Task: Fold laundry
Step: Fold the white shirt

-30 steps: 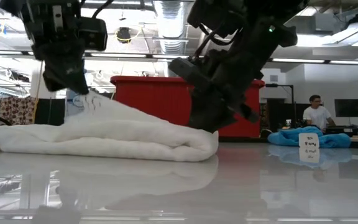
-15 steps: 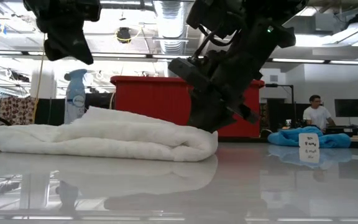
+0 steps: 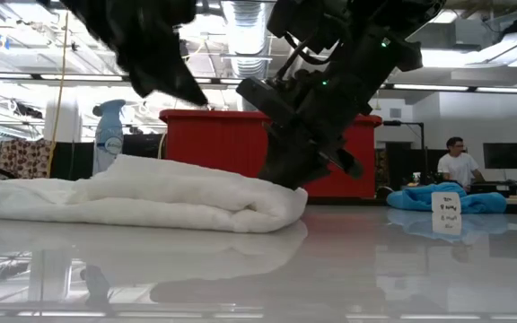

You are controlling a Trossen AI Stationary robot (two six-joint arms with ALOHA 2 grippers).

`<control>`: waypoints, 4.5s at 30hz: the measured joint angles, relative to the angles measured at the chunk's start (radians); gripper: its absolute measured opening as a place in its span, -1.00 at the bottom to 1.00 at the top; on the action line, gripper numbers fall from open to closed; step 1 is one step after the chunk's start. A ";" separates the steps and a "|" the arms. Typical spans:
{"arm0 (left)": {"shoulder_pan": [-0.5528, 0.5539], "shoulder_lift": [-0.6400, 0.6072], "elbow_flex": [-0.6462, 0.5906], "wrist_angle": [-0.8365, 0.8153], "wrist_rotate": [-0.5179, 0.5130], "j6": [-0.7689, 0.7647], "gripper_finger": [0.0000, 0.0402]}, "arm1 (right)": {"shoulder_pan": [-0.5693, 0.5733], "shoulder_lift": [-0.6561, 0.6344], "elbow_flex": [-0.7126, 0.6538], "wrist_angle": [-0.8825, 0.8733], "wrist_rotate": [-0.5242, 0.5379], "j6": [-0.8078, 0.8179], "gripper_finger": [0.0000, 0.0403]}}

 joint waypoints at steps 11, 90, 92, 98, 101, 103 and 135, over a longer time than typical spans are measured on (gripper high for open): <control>0.005 0.208 -0.001 -0.092 -0.002 -0.065 -1.00 | 0.001 -0.063 0.000 -0.028 -0.018 0.059 -0.53; 0.132 -0.163 0.131 -0.491 0.107 0.061 -1.00 | 0.101 -0.144 -0.004 -0.511 -0.066 0.810 -0.78; 0.132 -0.163 0.131 -0.499 0.111 0.061 -1.00 | 0.121 -0.198 -0.004 -0.579 -0.065 0.836 -0.78; 0.132 -0.166 0.082 -0.415 0.124 0.063 -1.00 | 0.172 -0.345 -0.003 -0.740 -0.050 0.897 -0.78; 0.132 -0.169 -0.052 -0.212 0.262 0.038 -1.00 | 0.182 -0.390 -0.002 -0.789 -0.050 0.897 -0.78; 0.131 -0.171 -0.130 -0.098 0.306 0.009 -1.00 | 0.181 -0.413 -0.002 -0.821 -0.051 0.901 -0.78; 0.120 -0.198 -0.491 0.119 0.226 -0.235 -1.00 | 0.023 -0.498 0.051 -0.731 -0.107 0.652 -0.78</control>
